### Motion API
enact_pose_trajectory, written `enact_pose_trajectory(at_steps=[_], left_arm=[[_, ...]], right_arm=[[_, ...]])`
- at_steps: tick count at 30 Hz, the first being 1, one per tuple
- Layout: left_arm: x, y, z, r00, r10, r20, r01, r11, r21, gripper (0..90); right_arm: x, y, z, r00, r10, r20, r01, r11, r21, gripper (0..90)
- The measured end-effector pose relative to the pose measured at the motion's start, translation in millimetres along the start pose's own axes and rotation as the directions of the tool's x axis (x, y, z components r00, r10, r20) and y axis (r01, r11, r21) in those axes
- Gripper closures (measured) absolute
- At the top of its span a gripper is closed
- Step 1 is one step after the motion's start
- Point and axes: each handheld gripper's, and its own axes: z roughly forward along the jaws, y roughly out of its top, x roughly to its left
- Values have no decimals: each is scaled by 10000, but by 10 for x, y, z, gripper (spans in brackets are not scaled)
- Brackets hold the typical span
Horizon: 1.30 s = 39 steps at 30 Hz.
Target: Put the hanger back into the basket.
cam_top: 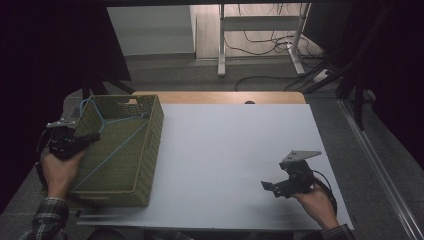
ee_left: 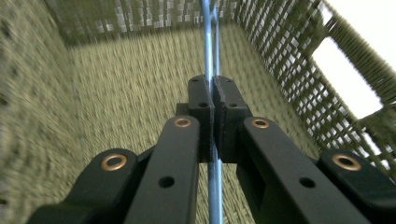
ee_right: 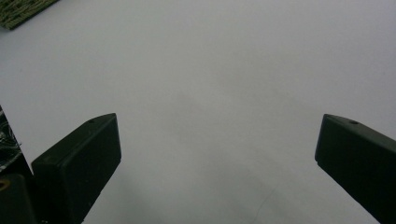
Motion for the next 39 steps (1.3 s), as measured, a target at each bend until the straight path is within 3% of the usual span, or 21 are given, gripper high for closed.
enact_pose_trajectory(at_steps=[2, 4, 5, 7, 12, 14, 17, 20, 21, 22, 23, 25, 30, 39], left_arm=[[-11, 11, 14, 9994, 164, -309, -159, 9997, 188, 870], [9, 12, 37, 9996, 105, -268, -89, 9982, 592, 863], [9, 1, 57, 9979, 237, -602, -187, 9964, 826, 860], [20, -14, 86, 9971, 240, -722, -163, 9943, 1050, 830], [-26, 19, 67, 9954, 462, -839, -409, 9971, 637, 616], [-40, 23, 65, 9960, 505, -735, -464, 9973, 564, 537], [-130, 41, 45, 9979, 654, -2, -654, 9978, 129, 391], [-243, 64, 16, 9948, 832, 593, -819, 9964, -239, 288], [-243, 64, 16, 9948, 832, 593, -819, 9964, -239, 274], [-324, 85, -22, 9899, 959, 1044, -906, 9944, -547, 237], [-324, 85, -22, 9899, 959, 1044, -906, 9944, -547, 212], [-482, 118, -88, 9808, 1330, 1426, -1214, 9888, -870, 169], [-699, 130, -194, 9669, 1543, 2032, -1296, 9831, -1296, 144], [-1140, -16, -289, 9359, 2300, 2667, -1884, 9668, -1724, 67]], right_arm=[[-4, -8, 1, 10000, 3, 15, -3, 10000, -42, 1], [-10, -18, 3, 10000, -8, 42, 9, 10000, -66, 1], [-14, -24, 5, 10000, -18, 53, 19, 10000, -65, 1], [-15, -35, 6, 10000, 16, 71, -15, 10000, -92, 0], [-20, -46, -16, 10000, 62, 64, -60, 9997, -231, 0], [-18, -47, -22, 9999, 84, 86, -81, 9996, -277, 0], [-10, -49, -55, 9999, 118, 121, -113, 9991, -406, 0], [2, -54, -82, 9997, 185, 131, -178, 9986, -492, 0], [2, -54, -82, 9997, 185, 131, -178, 9986, -492, 0], [12, -56, -106, 9997, 241, 98, -235, 9979, -598, 0], [17, -58, -118, 9996, 256, 125, -247, 9977, -636, 0], [31, -65, -151, 9994, 280, 186, -265, 9967, -763, 0], [52, -86, -219, 9990, 375, 237, -349, 9942, -1021, 0], [81, -148, -315, 9980, 394, 503, -336, 9932, -1110, 0]])
